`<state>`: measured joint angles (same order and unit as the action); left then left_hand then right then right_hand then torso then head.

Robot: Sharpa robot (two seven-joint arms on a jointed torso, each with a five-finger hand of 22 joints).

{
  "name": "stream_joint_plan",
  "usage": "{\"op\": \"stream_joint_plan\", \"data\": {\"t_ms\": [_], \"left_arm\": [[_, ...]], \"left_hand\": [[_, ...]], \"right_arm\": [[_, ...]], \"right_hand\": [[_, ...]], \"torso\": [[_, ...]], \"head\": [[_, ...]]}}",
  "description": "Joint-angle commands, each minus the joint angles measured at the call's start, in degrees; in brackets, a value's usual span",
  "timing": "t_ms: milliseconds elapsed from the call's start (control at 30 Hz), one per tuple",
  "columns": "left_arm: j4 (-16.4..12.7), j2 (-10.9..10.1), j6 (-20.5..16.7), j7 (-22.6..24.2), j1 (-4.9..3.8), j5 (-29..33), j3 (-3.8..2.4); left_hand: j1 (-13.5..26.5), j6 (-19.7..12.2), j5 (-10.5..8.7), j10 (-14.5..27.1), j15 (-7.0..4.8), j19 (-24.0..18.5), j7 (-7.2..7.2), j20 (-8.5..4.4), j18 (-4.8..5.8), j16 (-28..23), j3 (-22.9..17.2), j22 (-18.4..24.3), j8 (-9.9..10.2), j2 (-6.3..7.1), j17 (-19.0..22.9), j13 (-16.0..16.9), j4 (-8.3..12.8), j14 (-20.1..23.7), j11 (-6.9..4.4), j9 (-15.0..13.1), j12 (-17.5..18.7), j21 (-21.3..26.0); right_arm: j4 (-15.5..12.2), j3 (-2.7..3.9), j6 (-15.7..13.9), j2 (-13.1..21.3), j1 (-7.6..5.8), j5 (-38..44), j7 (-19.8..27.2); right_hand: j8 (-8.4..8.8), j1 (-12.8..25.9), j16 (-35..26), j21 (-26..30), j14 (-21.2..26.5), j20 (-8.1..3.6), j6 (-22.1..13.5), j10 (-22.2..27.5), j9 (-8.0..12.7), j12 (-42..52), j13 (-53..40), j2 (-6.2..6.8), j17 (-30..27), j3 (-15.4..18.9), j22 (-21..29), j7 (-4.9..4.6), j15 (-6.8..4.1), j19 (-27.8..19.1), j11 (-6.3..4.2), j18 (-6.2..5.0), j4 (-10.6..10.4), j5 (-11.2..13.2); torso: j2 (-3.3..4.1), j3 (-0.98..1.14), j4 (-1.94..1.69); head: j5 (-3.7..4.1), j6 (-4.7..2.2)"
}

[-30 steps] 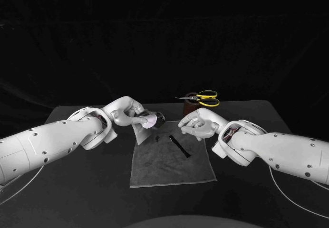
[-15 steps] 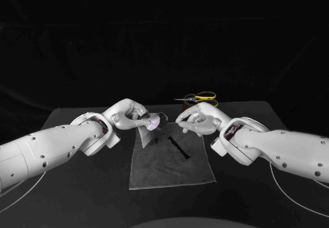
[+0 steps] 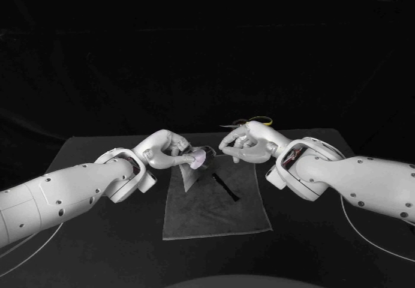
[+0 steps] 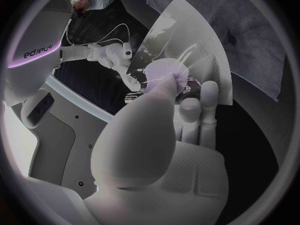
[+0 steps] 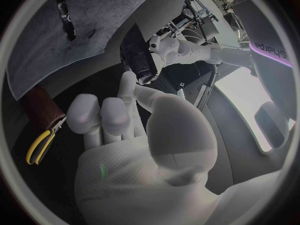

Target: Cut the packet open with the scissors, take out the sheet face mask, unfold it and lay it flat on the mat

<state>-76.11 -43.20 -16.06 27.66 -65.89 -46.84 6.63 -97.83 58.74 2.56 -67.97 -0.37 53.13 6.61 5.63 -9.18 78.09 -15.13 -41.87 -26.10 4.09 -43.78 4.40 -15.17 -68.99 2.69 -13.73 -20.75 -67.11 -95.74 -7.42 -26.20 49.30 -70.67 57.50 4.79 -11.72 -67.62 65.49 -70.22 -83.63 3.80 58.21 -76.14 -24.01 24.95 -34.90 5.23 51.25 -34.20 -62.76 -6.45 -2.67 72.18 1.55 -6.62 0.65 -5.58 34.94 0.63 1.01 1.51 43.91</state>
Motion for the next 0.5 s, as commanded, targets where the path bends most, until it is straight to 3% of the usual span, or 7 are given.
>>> {"op": "stream_joint_plan", "data": {"t_ms": [33, 167, 500], "left_arm": [[-0.03, 0.21, -0.62, 2.52, 0.12, 0.16, -0.07], [-0.05, 0.27, -0.93, 2.77, 0.18, -0.29, -0.06], [-0.06, 0.27, -0.97, 2.54, 0.21, -1.44, -0.06]], "left_hand": [[0.32, -0.21, 0.22, -0.03, -0.08, -0.32, 0.26, 0.09, -0.45, -0.19, -0.50, -0.15, -0.23, 0.06, 0.00, 0.05, 0.11, 0.31, 0.15, -0.09, 0.37, 0.22], [0.32, -0.21, 0.22, -0.03, -0.08, -0.36, 0.26, 0.09, -0.46, -0.18, -0.54, -0.11, -0.24, 0.07, -0.04, 0.06, 0.14, 0.30, 0.14, -0.10, 0.38, 0.24], [0.31, -0.21, 0.22, -0.06, -0.11, -0.27, 0.26, 0.09, -0.44, -0.19, -0.68, -0.29, -0.26, 0.16, 0.07, 0.08, 0.27, 0.36, 0.11, -0.15, 0.42, 0.16]], "right_arm": [[0.15, 0.06, 3.25, -0.42, -0.42, -2.06, -7.17], [0.38, 0.07, 4.82, -0.89, -0.79, -4.71, -9.85], [0.50, 0.07, 6.15, -1.62, -1.53, -6.63, -12.19]], "right_hand": [[0.95, 2.68, -1.05, 1.37, 0.88, 0.18, -0.98, 1.34, 0.41, 0.08, -0.66, 1.28, -1.22, 1.48, 1.53, -0.39, 0.38, -1.13, 0.25, 0.02, -1.97, -1.41], [1.88, 4.91, -1.92, 2.77, 1.30, 0.53, -1.77, 2.17, 0.82, -0.03, -1.44, 2.70, -2.34, 3.57, 2.86, -0.79, 0.71, -2.00, 0.62, -0.28, -4.46, -2.92], [2.40, 6.22, -2.30, 3.66, 1.39, 0.71, -1.72, 2.61, 1.07, 0.07, -2.43, 3.28, -2.85, 5.43, 3.45, -0.86, 0.85, -2.21, 0.79, -0.44, -7.02, -4.06]], "torso": [[0.03, -0.02, -0.06], [0.02, -0.04, 0.00], [-0.01, 0.01, 0.03]], "head": [[-0.05, 0.12], [-0.11, 0.17], [-0.16, 0.31]]}}
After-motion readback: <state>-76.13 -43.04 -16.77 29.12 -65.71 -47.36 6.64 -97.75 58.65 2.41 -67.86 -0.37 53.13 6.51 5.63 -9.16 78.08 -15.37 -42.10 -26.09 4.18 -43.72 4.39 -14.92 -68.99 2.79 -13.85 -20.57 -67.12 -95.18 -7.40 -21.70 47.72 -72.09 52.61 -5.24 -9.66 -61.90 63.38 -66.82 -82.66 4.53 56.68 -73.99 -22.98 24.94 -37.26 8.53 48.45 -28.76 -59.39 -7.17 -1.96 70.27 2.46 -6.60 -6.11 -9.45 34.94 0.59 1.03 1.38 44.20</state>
